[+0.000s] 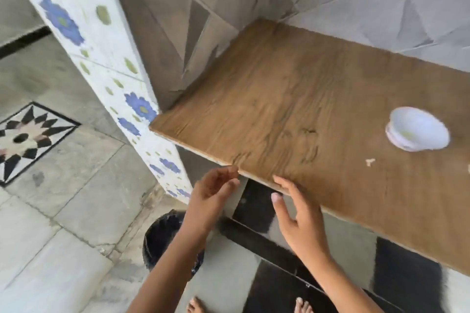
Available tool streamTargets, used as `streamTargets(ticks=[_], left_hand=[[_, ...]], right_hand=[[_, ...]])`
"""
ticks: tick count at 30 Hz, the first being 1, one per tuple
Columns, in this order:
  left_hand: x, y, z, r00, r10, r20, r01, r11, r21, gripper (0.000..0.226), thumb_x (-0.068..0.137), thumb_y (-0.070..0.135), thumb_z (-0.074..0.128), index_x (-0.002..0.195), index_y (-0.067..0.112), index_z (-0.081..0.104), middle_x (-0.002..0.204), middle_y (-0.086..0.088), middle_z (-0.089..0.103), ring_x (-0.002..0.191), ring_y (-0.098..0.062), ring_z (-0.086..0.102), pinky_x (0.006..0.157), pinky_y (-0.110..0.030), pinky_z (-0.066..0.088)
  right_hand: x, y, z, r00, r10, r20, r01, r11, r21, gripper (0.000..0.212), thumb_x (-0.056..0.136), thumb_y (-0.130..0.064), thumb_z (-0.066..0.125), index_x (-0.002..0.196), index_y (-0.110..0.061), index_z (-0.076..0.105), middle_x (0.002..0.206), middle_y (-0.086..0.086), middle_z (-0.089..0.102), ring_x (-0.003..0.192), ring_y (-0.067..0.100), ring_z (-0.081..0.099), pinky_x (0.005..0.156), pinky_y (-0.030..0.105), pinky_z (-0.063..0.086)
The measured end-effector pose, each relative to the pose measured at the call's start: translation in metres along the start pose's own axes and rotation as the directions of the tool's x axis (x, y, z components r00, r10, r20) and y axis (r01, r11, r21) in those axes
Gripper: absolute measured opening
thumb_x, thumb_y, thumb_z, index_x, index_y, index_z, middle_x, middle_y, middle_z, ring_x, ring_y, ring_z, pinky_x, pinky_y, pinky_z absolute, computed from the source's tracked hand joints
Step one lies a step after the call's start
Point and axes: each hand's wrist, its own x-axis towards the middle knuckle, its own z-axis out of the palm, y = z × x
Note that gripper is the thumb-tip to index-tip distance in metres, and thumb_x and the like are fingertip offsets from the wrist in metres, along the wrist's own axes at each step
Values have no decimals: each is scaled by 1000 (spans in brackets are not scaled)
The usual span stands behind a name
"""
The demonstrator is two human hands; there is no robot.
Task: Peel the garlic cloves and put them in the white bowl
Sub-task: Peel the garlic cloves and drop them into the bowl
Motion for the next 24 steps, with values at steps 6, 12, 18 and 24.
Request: streamTargets(ticks=[6,12,18,24], left_hand=[[18,36,161,962,159,223,-193,972,138,13,88,2,62,96,12,65,90,3,65,76,4,60,73,-9,46],[47,24,268,915,330,234,-403,691,600,14,82,10,68,96,11,69,92,1,68,71,-4,61,67,-15,44],[62,15,289,924,284,256,-366,460,809,22,79,4,64,100,4,71,101,-13,67,87,-29,63,76,-35,49],[72,19,289,915,219,338,-395,326,859,22,85,1,51,96,4,71,94,-12,65,84,-29,61,75,-42,50]], right_hand=[[-7,75,-138,974,0,-228,-25,994,-108,35,90,-35,46,114,-15,63,112,-3,67,102,9,60,89,19,46],[-5,154,-223,959,4,-282,-102,938,-333,43,87,-34,45,115,-7,63,109,7,68,98,24,63,86,29,47],[-4,191,-238,979,194,-56,-187,766,-615,72,97,-51,15,126,0,57,131,17,56,121,32,54,98,50,43],[-6,198,-234,976,215,-26,-178,726,-664,73,93,-53,14,138,-5,44,146,13,39,137,26,36,112,41,20]])
